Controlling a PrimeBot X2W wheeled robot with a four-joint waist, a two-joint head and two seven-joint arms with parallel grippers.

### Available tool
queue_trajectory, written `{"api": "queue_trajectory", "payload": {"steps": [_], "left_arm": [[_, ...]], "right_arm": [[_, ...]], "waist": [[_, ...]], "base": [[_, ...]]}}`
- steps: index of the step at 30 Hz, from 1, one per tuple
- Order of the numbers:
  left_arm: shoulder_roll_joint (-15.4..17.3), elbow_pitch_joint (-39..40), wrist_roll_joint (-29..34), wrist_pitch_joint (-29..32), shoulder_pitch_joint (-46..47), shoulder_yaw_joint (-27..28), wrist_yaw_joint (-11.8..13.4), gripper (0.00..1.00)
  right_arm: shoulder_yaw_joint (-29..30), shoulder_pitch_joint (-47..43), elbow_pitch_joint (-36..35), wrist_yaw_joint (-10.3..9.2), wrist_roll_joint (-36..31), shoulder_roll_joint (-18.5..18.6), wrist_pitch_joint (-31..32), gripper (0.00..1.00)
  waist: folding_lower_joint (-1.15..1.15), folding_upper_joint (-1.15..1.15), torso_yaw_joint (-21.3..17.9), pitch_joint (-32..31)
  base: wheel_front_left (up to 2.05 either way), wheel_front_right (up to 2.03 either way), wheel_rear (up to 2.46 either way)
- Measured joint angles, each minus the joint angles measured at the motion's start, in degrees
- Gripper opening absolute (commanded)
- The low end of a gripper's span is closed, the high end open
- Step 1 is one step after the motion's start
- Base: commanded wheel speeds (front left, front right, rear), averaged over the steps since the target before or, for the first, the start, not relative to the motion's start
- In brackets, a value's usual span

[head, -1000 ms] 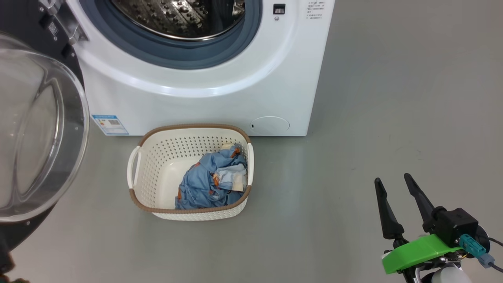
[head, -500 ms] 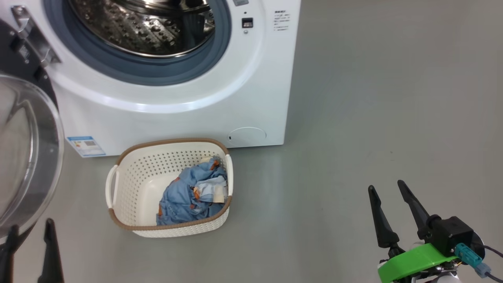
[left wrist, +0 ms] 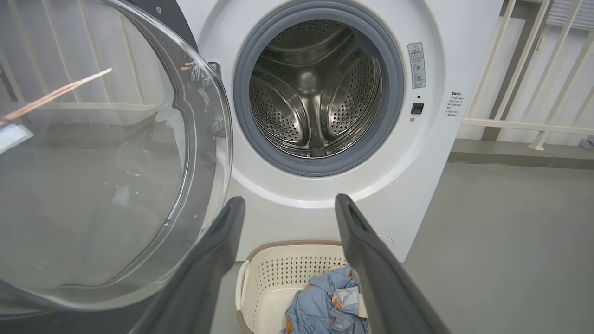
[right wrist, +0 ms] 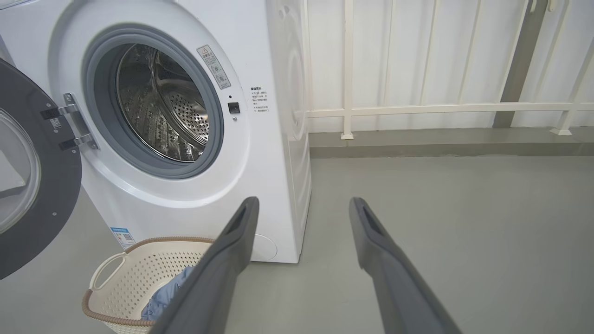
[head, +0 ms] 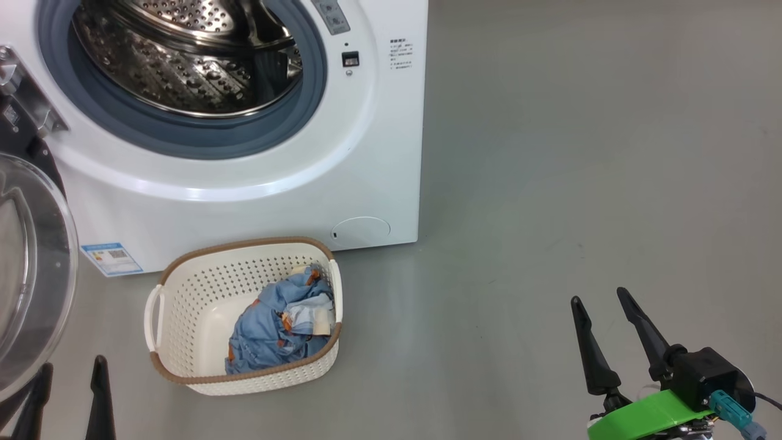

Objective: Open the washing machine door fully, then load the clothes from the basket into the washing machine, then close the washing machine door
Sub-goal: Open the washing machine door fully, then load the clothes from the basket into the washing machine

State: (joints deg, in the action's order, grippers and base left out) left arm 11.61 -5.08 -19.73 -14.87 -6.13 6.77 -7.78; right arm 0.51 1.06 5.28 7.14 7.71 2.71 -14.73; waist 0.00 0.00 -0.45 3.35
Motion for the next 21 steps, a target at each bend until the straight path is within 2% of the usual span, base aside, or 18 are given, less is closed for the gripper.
{"api": "queue_trajectory", "payload": {"steps": [21], "left_arm": [[0.03, -0.01, 0.49, 0.00, -1.81, -1.00, 0.00, 1.00]], "right_arm": [[0.07, -0.01, 0.01, 0.00, -0.08, 0.00, 0.00, 1.00]], "waist": [[0.00, 0.00, 0.34, -1.08]], "base": [[0.00, 0.00, 0.00]]}}
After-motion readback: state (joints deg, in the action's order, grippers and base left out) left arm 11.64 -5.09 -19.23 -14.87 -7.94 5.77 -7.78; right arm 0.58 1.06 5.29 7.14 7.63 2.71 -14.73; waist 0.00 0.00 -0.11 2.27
